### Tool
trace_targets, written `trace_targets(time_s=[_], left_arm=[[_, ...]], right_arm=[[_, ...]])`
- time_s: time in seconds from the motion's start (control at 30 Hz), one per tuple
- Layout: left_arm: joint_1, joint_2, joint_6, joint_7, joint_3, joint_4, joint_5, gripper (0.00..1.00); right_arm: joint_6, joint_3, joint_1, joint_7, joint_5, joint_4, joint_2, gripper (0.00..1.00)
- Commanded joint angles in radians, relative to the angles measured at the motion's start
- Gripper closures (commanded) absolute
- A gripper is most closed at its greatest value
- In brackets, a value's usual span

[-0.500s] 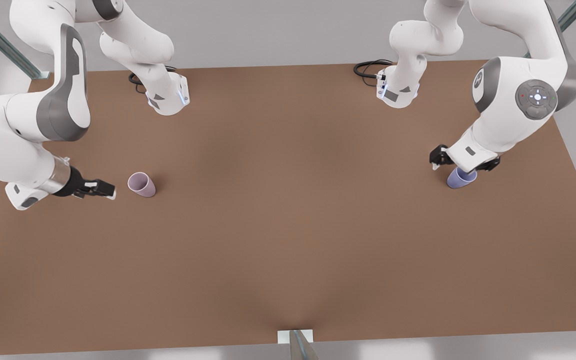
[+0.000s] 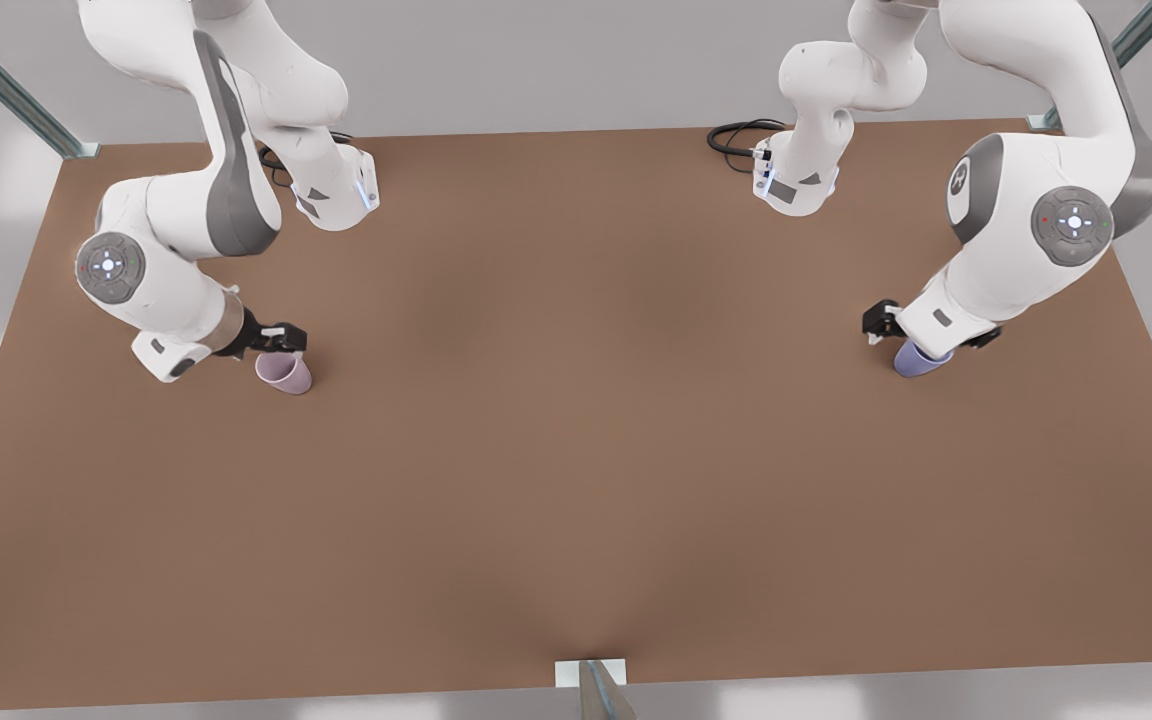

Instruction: Stack the cups, with the pink cup at the bottom and the purple cup at the top

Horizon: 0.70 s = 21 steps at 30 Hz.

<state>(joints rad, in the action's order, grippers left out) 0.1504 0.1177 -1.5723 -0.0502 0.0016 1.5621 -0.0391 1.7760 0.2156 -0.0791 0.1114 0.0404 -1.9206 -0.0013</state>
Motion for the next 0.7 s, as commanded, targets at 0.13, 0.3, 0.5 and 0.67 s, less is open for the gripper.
trace_targets(time_s=[0.13, 0.3, 0.5, 0.67], left_arm=[[-0.014, 0.002, 0.018, -0.005, 0.0, 0.0, -0.001, 0.0], [-0.012, -0.004, 0.032, -0.005, -0.002, -0.002, -0.001, 0.0], [-0.014, -0.001, 0.032, -0.005, 0.0, -0.002, -0.002, 0.0], [-0.014, 0.0, 0.035, -0.005, 0.0, 0.0, -0.002, 0.0]], right_arm=[[0.094, -0.025, -0.14, -0.018, -0.008, -0.078, 0.02, 0.0], [0.095, -0.116, -0.14, -0.079, -0.024, -0.084, 0.023, 0.0], [0.082, -0.205, -0.143, -0.183, -0.024, -0.077, 0.037, 0.0], [-0.009, -0.205, -0.162, -0.269, -0.01, -0.084, 0.099, 0.0]])
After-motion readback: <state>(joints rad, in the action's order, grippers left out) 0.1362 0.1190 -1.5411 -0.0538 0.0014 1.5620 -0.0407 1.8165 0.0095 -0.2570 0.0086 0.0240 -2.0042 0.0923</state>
